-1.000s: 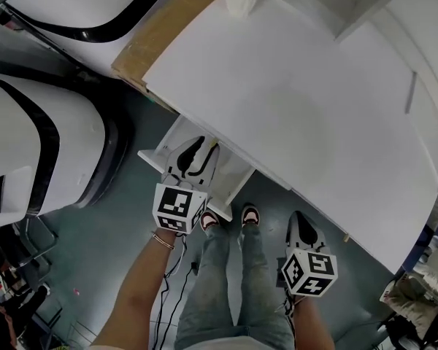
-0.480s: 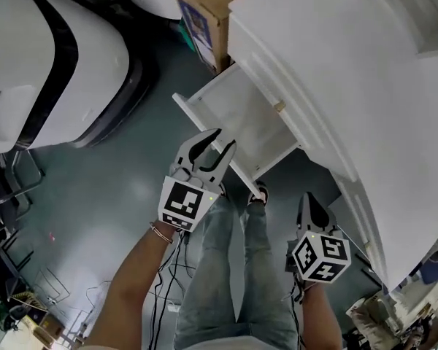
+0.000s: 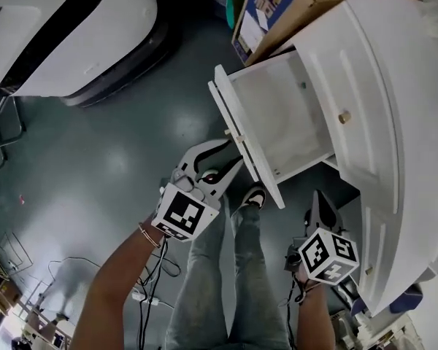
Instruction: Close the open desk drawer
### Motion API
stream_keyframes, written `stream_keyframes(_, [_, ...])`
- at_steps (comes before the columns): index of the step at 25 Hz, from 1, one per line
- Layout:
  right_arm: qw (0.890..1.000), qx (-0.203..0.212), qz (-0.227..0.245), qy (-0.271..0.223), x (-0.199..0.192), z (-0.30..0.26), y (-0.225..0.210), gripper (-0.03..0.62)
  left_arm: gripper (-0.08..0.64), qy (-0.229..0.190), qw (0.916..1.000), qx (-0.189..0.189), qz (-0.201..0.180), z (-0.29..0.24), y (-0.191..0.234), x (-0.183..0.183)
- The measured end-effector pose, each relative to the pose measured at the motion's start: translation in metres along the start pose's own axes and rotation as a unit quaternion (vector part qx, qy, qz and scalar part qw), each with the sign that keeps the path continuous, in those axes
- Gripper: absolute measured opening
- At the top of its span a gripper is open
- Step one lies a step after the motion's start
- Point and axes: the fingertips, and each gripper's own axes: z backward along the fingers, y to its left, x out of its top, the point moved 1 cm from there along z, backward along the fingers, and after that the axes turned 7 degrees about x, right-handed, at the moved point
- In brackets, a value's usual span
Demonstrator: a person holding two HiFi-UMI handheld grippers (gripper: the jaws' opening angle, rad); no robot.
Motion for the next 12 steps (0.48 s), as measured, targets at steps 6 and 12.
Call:
stream_keyframes(6, [1.0, 0.006, 0.01, 0.029, -0.024, -0.023, 0.011, 0.006, 0.138, 0.003, 0.9991, -0.018, -0.039, -0.011, -0.003, -0.039])
stream_keyframes(12, [0.999, 0.003, 0.021, 0.048, -0.031, -0.033, 0.01, 0.006, 0.138, -0.005, 0.9984, -0.038, -0.041, -0.029, -0.012, -0.056])
